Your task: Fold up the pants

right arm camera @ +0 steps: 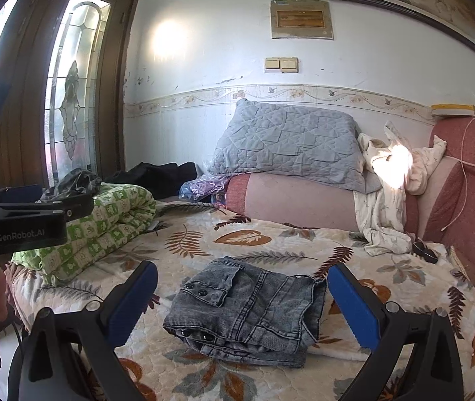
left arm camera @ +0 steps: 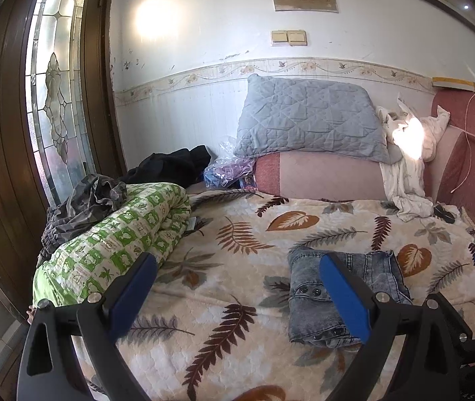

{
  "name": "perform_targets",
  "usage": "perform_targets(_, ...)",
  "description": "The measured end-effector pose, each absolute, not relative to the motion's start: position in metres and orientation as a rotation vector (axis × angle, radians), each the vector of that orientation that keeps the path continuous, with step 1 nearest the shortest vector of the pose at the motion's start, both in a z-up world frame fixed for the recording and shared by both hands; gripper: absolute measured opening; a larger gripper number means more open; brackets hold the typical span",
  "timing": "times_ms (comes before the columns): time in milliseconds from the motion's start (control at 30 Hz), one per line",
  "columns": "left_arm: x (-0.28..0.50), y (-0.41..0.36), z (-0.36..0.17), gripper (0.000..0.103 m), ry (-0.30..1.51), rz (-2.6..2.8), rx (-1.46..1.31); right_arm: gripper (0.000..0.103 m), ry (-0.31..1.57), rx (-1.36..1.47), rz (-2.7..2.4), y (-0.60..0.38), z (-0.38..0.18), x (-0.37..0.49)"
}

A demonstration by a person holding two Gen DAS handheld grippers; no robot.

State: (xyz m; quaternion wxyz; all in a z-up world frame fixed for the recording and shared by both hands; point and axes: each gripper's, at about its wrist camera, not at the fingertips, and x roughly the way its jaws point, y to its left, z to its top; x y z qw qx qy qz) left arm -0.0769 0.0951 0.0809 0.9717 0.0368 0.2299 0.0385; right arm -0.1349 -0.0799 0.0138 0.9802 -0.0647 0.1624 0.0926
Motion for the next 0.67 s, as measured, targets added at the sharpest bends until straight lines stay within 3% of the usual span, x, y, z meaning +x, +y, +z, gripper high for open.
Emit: perform_targets(667,-0.069,0.096,0.071,0.098,0.489,0.040,0.032,0.103,0.334,-0.143,0.230,-0.067,0.007,-0.122)
